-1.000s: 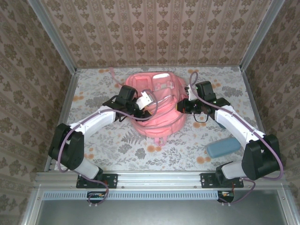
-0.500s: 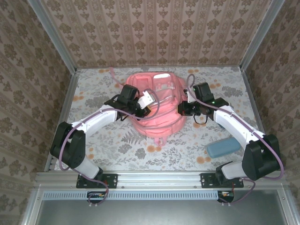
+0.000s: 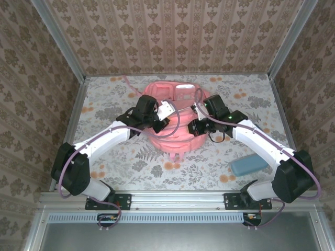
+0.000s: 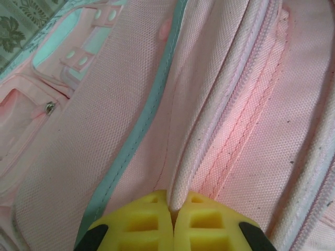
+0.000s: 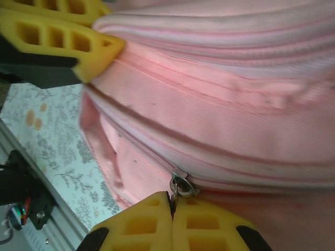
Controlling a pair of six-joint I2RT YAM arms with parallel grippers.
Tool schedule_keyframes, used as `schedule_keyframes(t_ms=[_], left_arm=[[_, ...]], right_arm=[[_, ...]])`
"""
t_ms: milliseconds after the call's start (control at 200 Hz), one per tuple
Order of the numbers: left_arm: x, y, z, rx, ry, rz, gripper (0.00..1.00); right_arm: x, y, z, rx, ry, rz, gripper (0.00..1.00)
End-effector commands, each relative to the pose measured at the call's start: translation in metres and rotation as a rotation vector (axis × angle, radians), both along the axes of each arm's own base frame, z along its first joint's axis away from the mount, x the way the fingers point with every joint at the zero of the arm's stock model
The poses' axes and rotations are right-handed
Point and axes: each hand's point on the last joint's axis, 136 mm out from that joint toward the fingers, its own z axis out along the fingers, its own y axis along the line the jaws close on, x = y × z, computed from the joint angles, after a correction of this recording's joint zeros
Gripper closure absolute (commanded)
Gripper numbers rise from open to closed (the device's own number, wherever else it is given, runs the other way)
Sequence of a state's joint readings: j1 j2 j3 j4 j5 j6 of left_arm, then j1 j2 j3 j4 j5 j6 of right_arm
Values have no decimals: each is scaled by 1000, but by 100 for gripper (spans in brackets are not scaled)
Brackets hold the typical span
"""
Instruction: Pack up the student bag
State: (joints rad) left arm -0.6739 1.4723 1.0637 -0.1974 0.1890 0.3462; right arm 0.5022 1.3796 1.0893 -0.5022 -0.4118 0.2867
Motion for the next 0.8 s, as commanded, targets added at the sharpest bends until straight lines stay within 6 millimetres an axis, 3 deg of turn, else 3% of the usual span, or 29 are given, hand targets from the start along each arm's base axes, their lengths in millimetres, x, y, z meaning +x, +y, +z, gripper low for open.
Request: schedule_keyframes(t_ms=[0, 145, 295, 360, 390, 470, 590, 725, 795], left_arm=[[25, -15, 62, -182, -170, 51, 100], [25, -17, 63, -202, -166, 55, 100], [24, -15, 59, -188, -172, 58, 100], [24, -12, 55, -170, -174, 60, 100], [24, -11, 54, -165, -177, 61, 100], [22, -8, 50, -153, -178, 59, 100], [16, -9, 49, -159, -172, 32, 100], [10, -12, 52, -176, -167, 0, 100], [9, -12, 54, -183, -171, -5, 100]], right_arm=[[-20, 41, 16, 161, 45, 122, 100], [-14, 57, 4, 185, 104, 96, 100], [-13, 47, 5, 159, 89, 48, 100], [-10, 35, 7, 152, 86, -6, 90], [-10, 27, 19, 171, 62, -35, 82], [-4, 5, 27, 186, 52, -138, 60], [4, -35, 38, 142, 46, -346, 40], [12, -74, 47, 102, 56, -577, 29], [19, -81, 48, 150, 102, -666, 29]])
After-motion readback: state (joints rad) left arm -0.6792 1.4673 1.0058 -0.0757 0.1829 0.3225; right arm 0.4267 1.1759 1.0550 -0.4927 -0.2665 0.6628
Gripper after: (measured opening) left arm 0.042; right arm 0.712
